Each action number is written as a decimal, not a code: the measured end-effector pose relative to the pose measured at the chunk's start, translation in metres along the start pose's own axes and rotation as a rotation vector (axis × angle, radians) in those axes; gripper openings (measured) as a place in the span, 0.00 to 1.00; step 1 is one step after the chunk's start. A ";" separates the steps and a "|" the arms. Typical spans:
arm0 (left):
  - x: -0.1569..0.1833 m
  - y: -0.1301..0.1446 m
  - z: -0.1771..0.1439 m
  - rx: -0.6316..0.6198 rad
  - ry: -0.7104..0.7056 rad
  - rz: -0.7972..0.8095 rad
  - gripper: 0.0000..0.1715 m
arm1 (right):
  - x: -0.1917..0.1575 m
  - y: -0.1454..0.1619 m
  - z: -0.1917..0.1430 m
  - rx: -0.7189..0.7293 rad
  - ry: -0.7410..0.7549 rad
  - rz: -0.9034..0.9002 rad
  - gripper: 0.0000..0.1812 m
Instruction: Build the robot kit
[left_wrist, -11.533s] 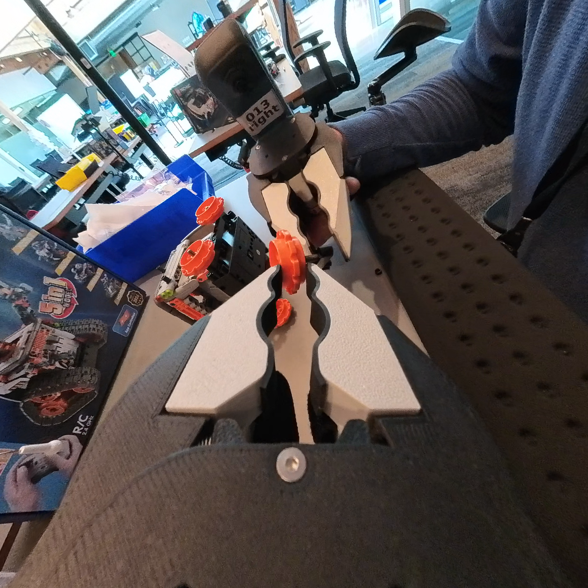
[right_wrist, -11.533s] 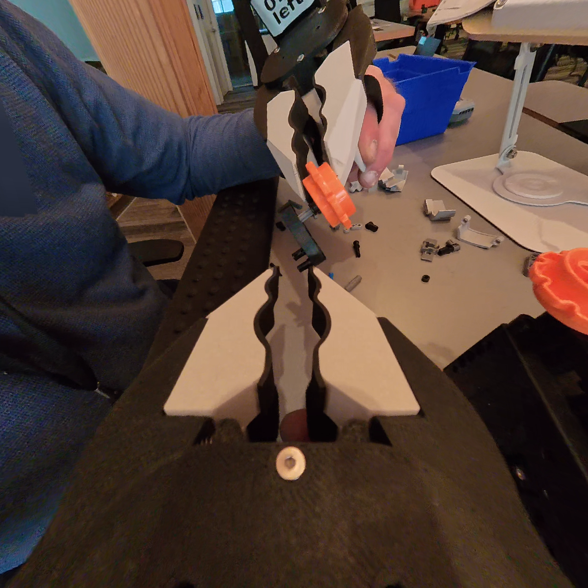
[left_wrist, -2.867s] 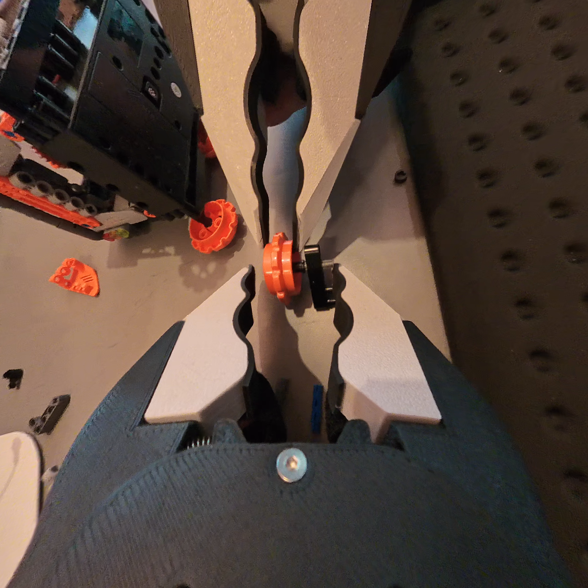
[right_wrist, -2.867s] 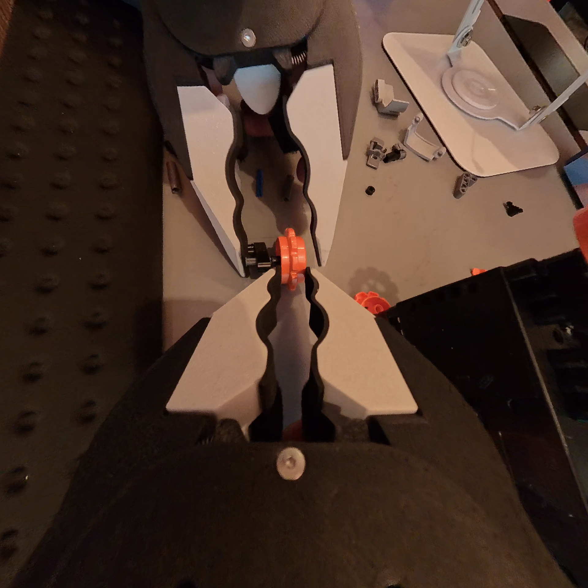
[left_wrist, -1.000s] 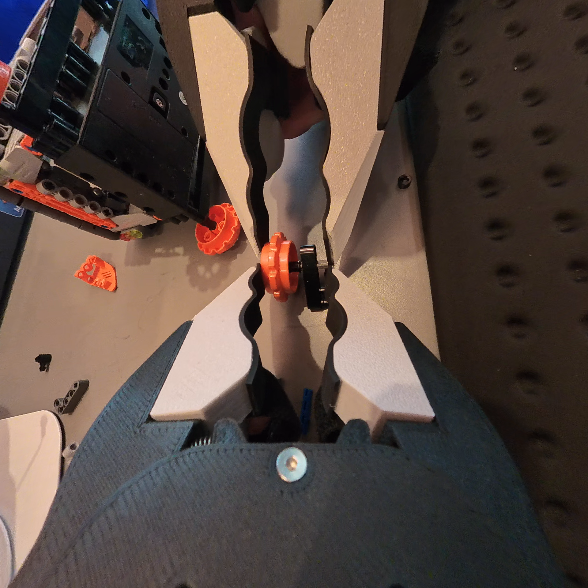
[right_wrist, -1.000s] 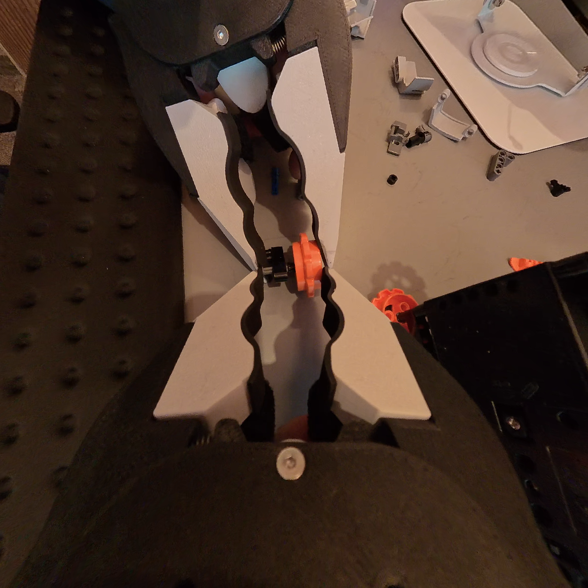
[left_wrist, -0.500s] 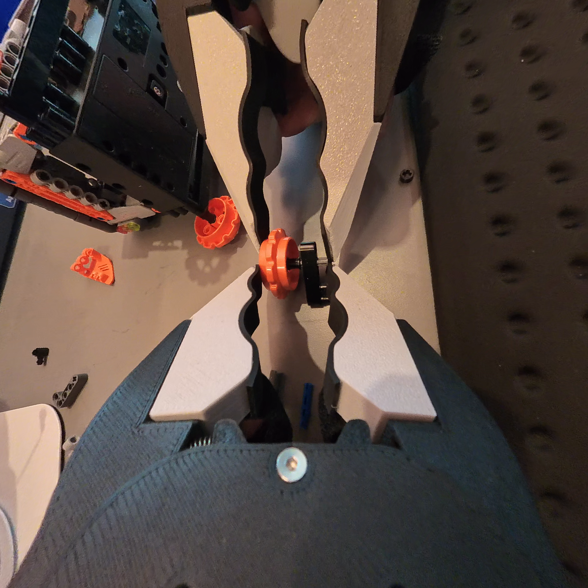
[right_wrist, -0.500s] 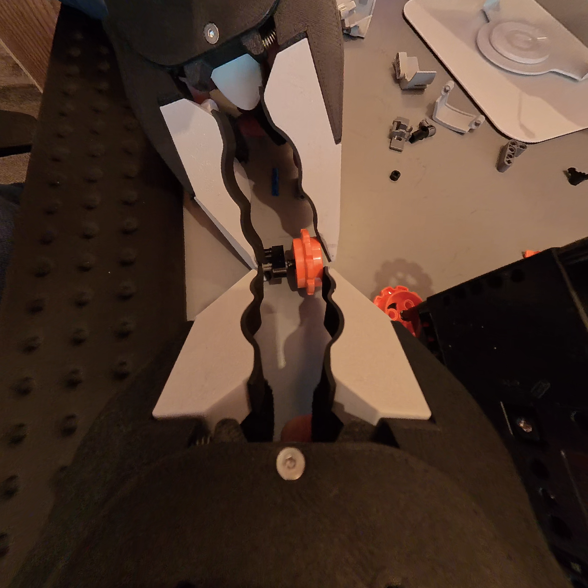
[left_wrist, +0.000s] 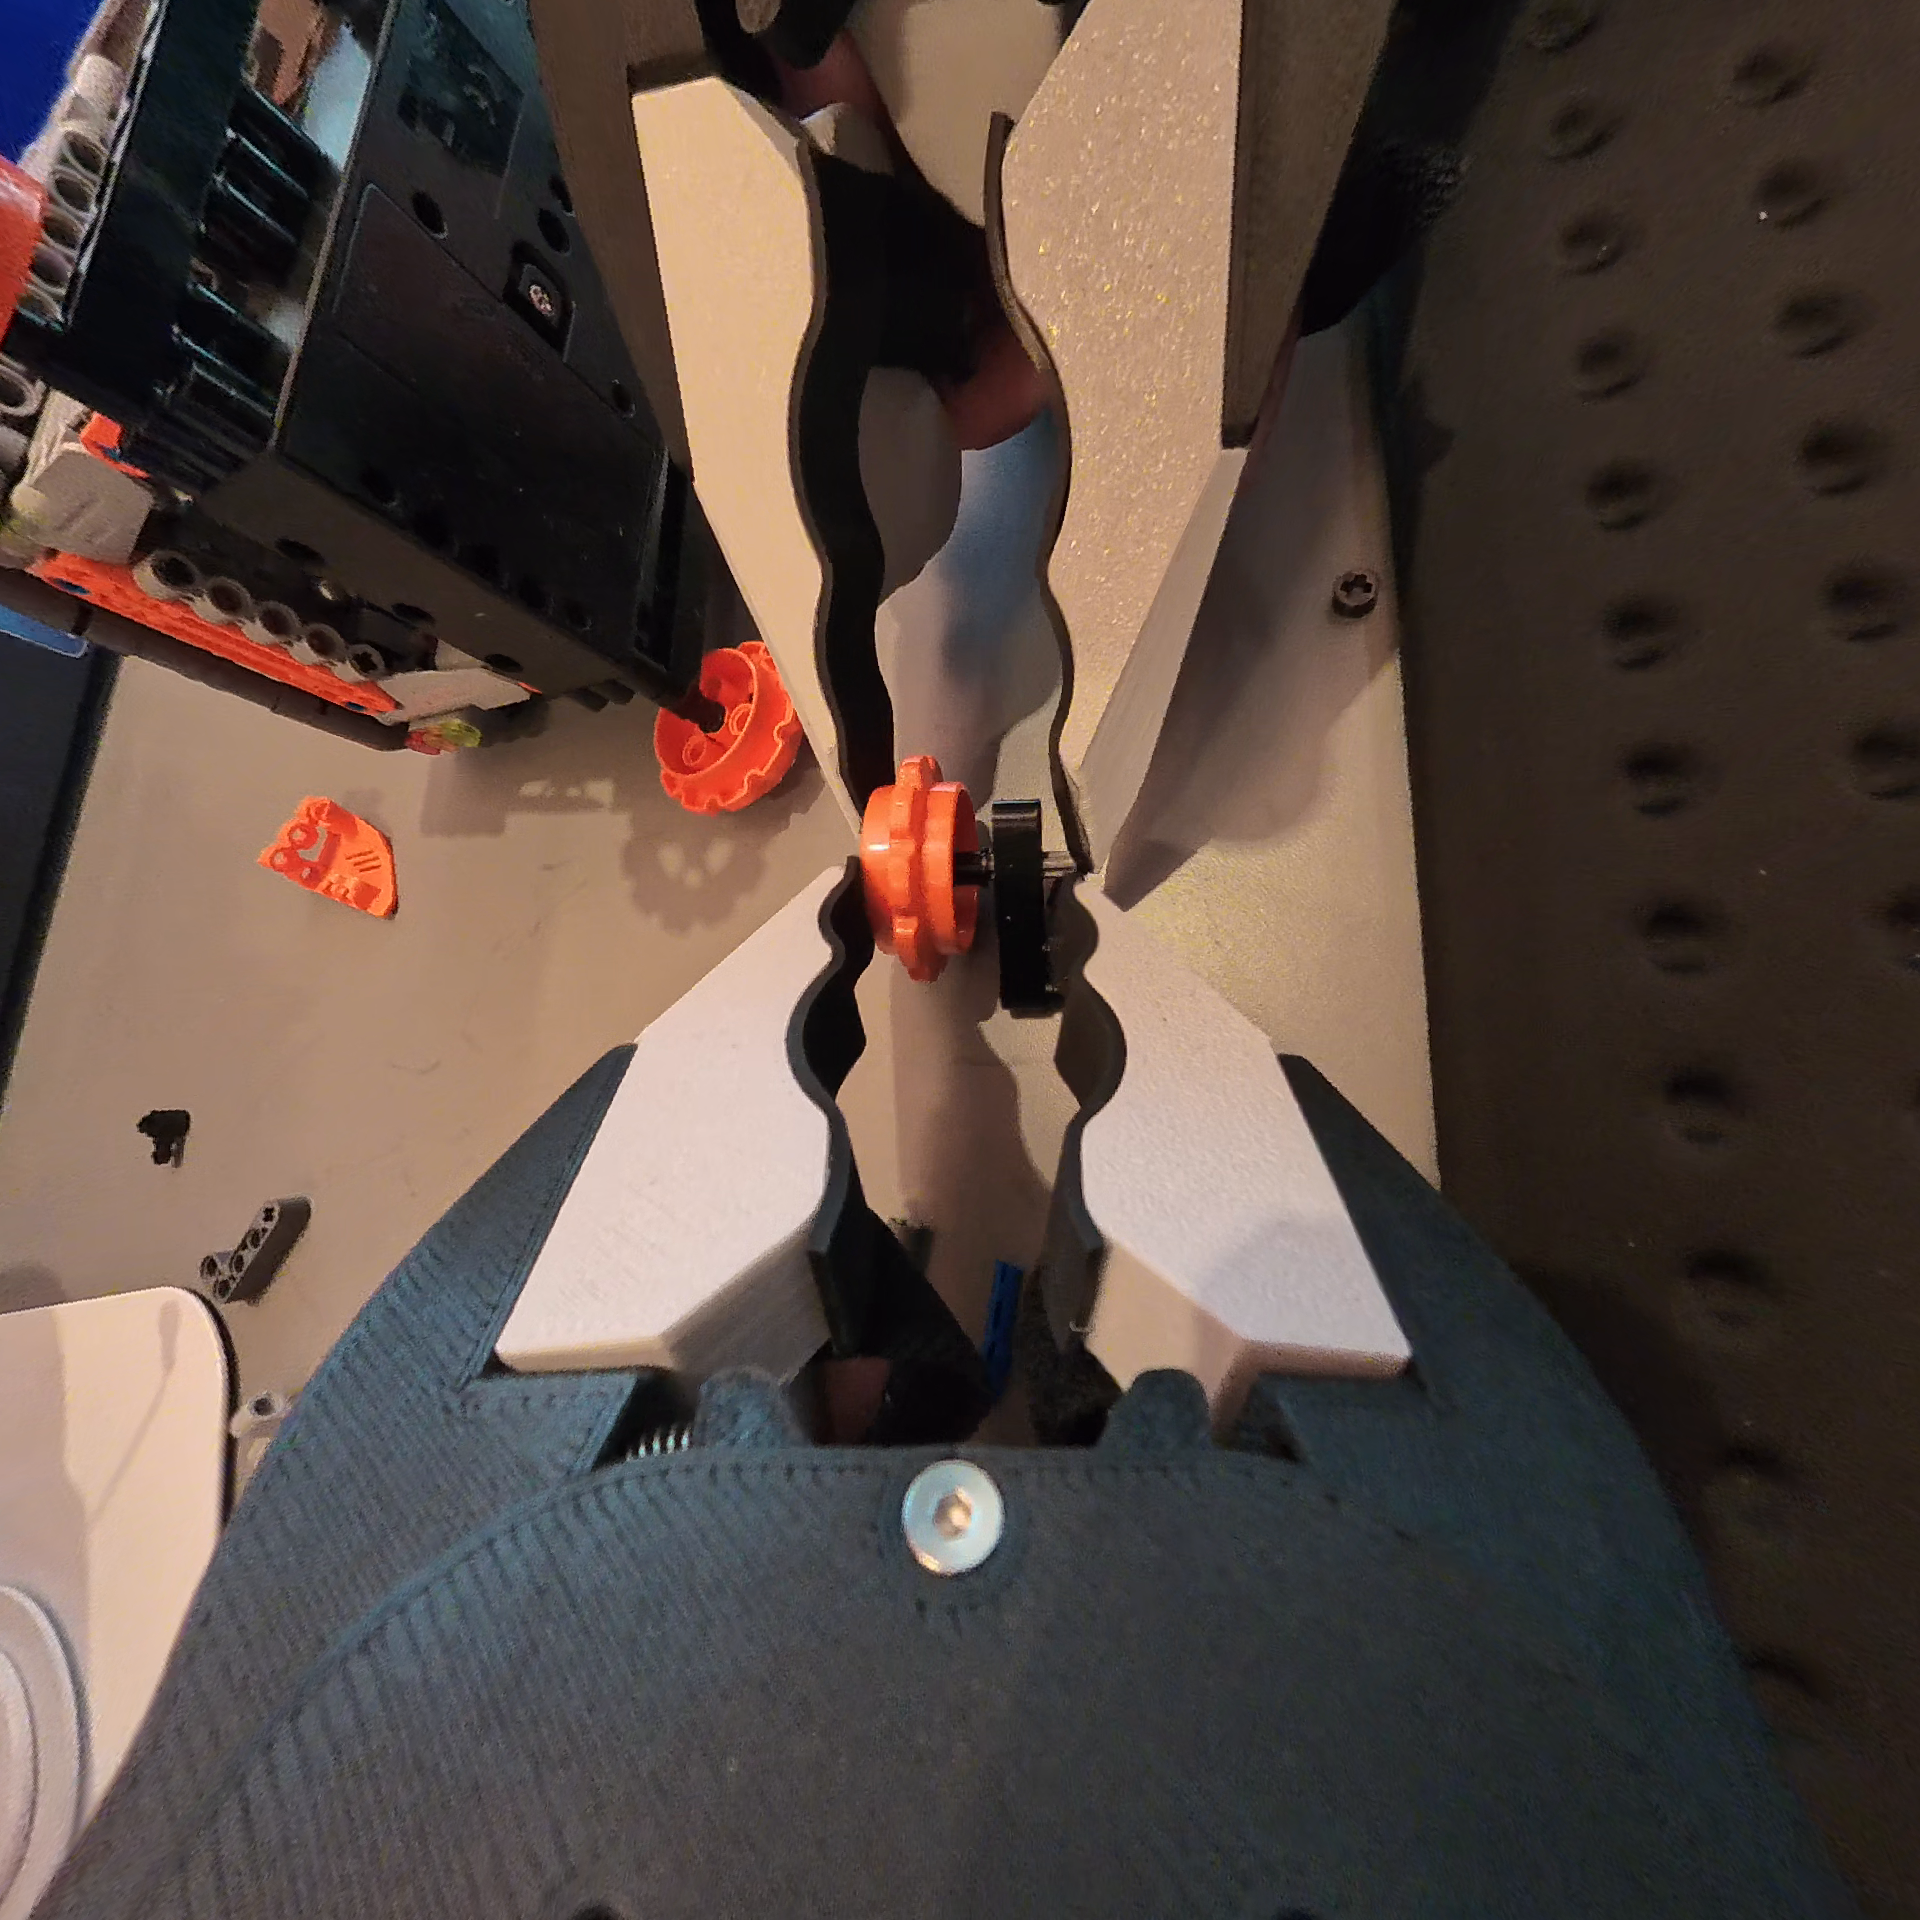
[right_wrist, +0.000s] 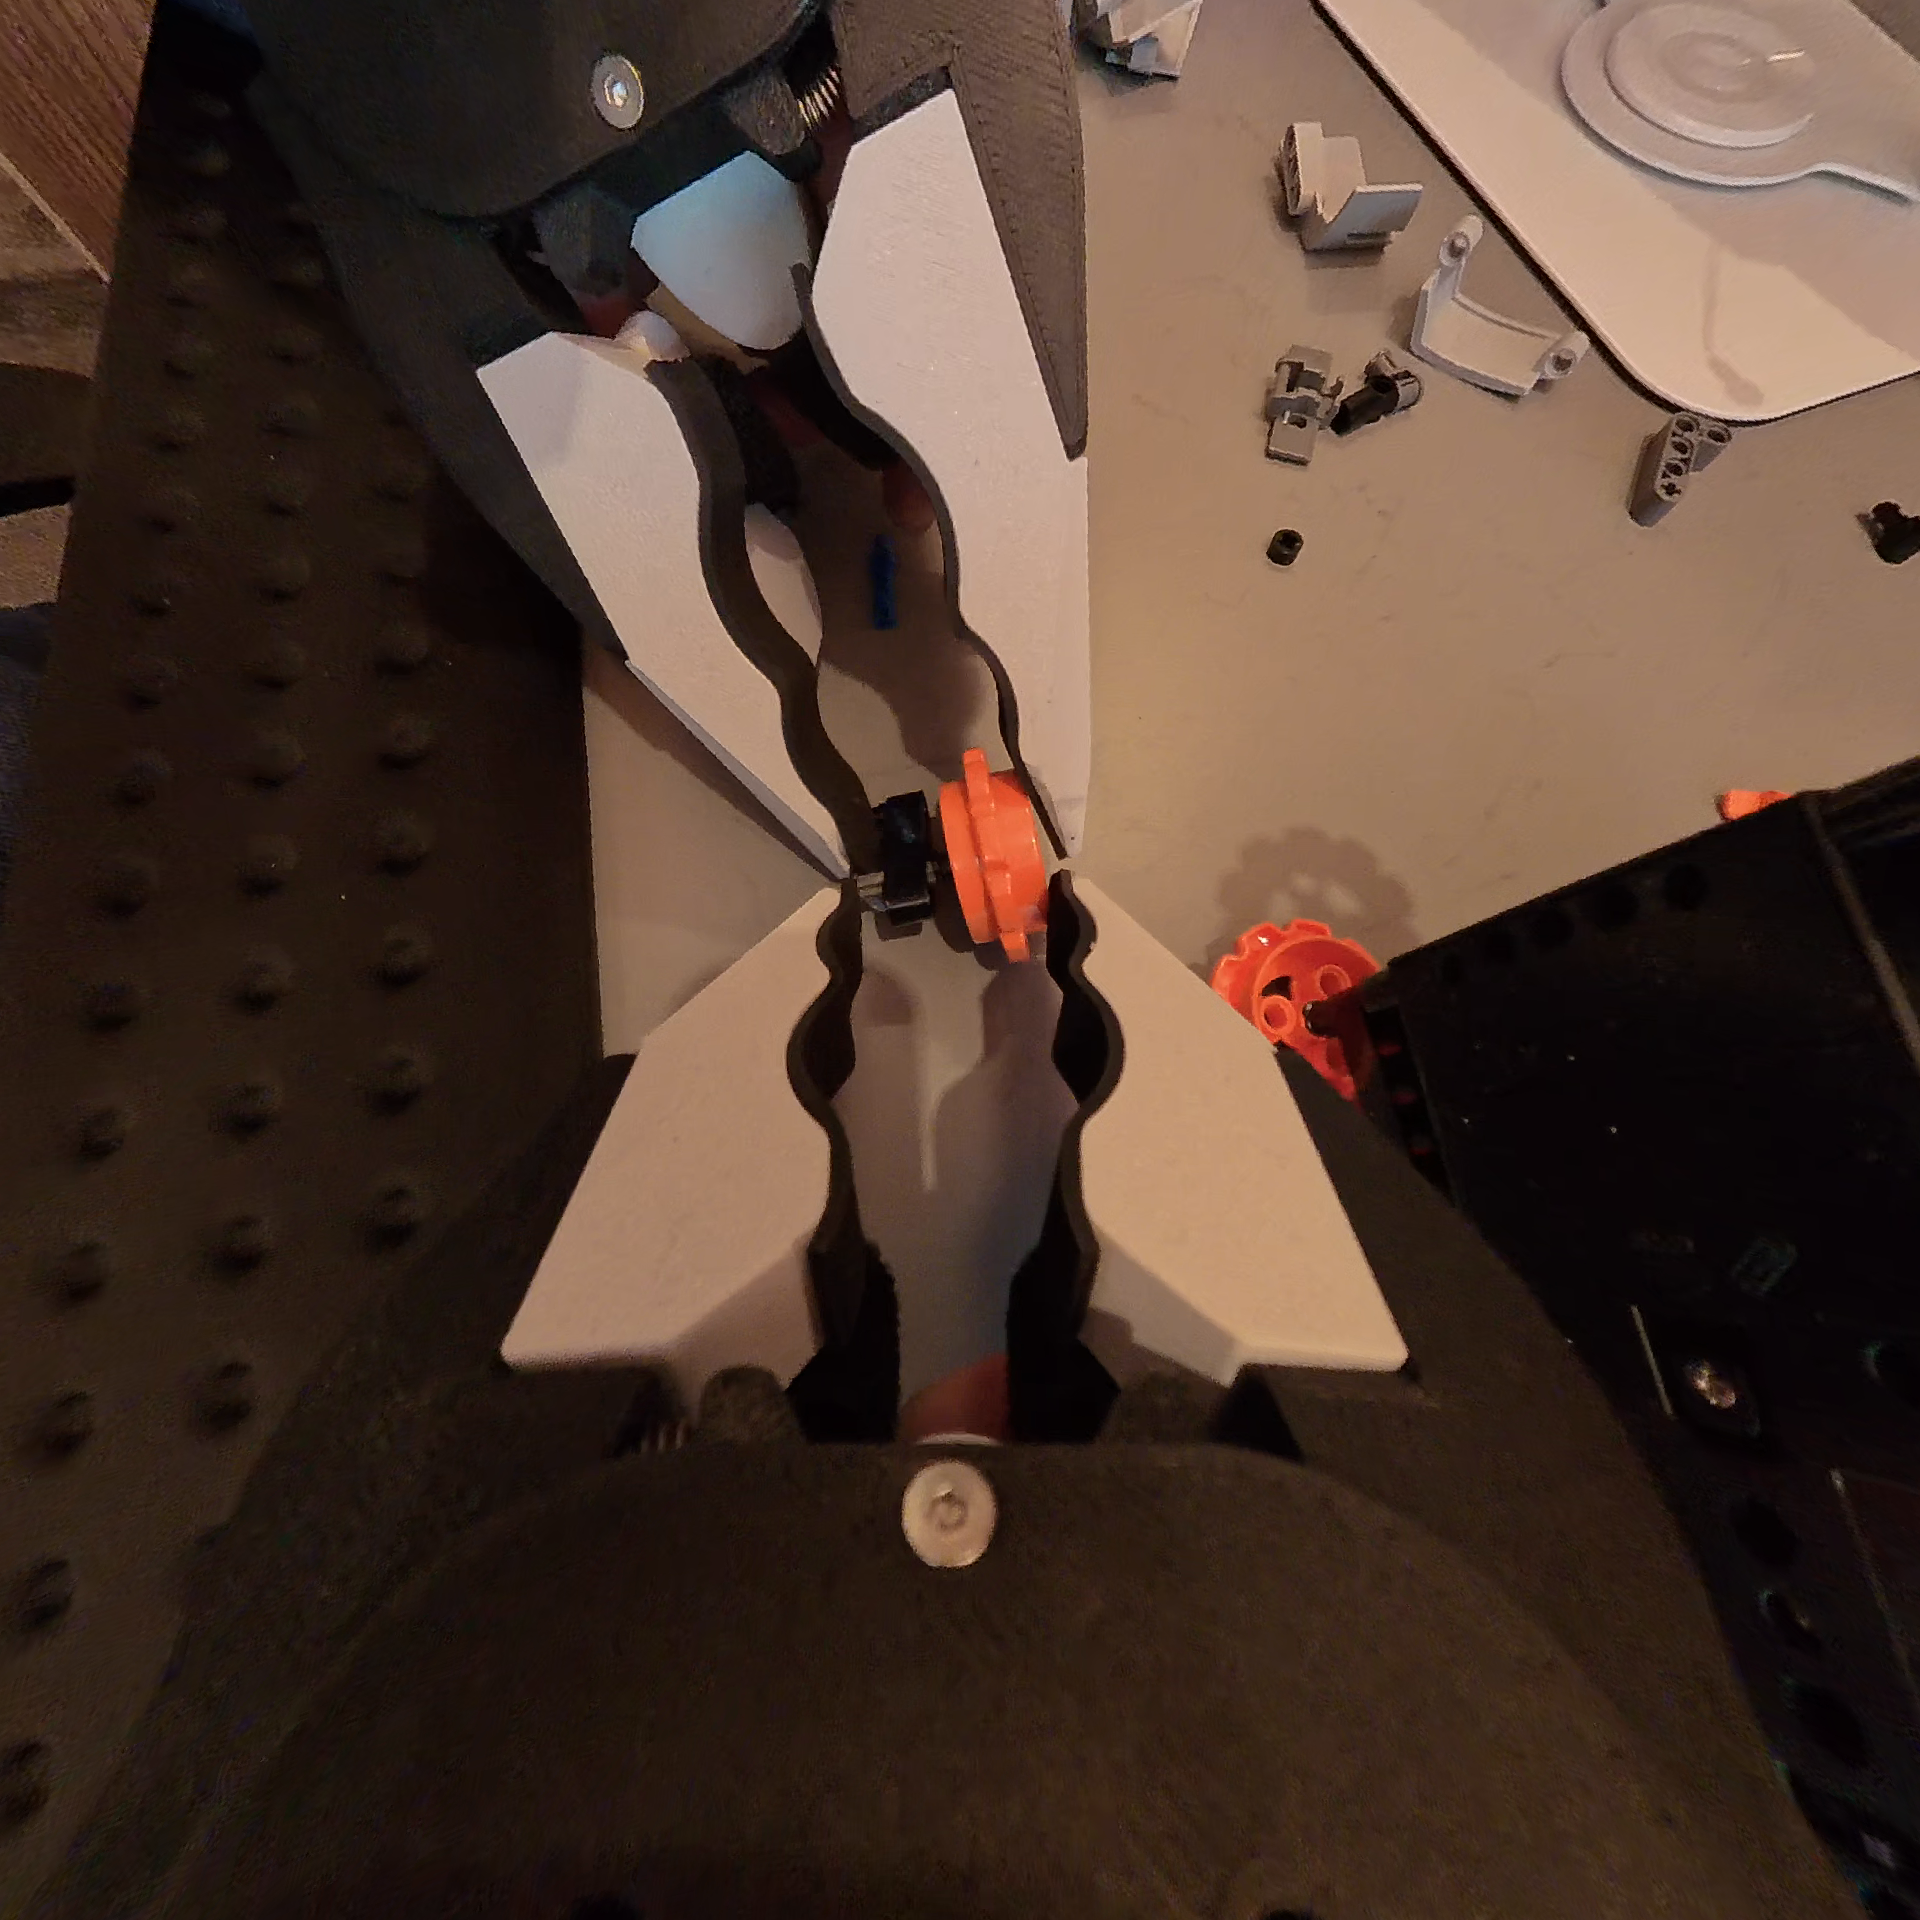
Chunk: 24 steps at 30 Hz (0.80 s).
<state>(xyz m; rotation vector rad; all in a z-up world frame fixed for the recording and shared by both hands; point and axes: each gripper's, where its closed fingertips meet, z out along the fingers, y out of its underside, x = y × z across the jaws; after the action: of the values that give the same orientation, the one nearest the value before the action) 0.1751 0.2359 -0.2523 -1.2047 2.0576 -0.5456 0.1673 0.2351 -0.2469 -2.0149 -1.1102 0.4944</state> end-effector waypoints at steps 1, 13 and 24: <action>-0.001 -0.001 0.000 0.006 -0.009 0.001 0.16 | 0.000 0.001 0.001 -0.006 0.007 -0.008 0.18; -0.003 0.004 0.001 -0.007 0.004 0.018 0.19 | 0.002 0.001 0.000 0.009 0.021 -0.048 0.19; -0.006 0.008 -0.001 0.019 0.010 0.000 0.18 | 0.006 0.004 -0.002 0.006 0.054 -0.080 0.14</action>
<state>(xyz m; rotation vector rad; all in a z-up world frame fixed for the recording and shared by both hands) 0.1717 0.2452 -0.2548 -1.1930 2.0565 -0.5702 0.1737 0.2378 -0.2482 -1.9590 -1.1497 0.3994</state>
